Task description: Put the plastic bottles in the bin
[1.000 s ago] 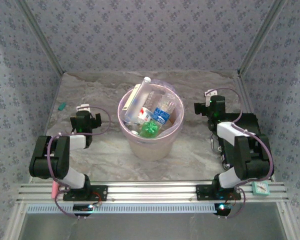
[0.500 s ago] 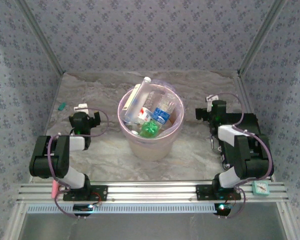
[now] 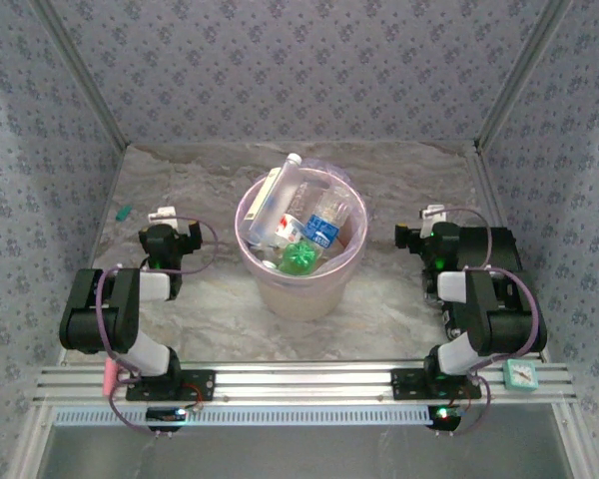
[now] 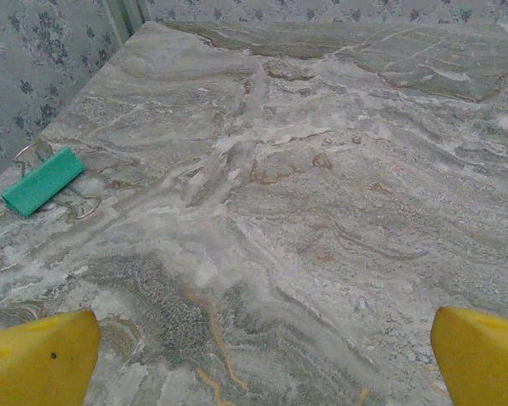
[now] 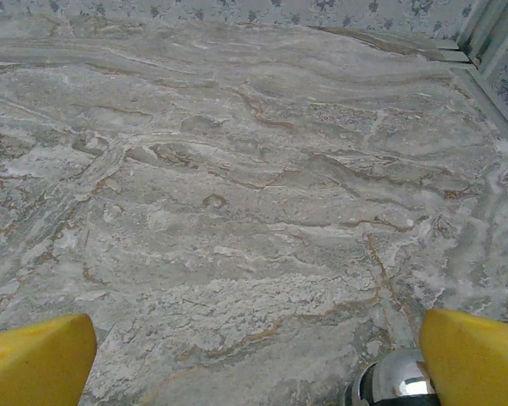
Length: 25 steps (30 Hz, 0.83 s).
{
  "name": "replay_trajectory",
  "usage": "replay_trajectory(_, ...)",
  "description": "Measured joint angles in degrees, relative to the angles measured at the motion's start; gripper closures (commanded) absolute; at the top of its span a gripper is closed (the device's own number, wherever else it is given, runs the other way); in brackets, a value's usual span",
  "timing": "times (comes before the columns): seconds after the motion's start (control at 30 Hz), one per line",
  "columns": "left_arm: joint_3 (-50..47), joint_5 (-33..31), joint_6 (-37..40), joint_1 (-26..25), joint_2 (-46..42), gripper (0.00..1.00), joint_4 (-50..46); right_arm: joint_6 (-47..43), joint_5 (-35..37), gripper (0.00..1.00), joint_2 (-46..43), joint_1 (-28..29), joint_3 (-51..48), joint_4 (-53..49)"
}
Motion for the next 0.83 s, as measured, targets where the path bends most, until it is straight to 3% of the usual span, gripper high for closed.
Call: replay_trajectory(0.83,0.0,0.0,0.0,0.0,0.0,0.0,0.2,0.8,-0.6,0.0,0.0,-0.3,0.0,0.2)
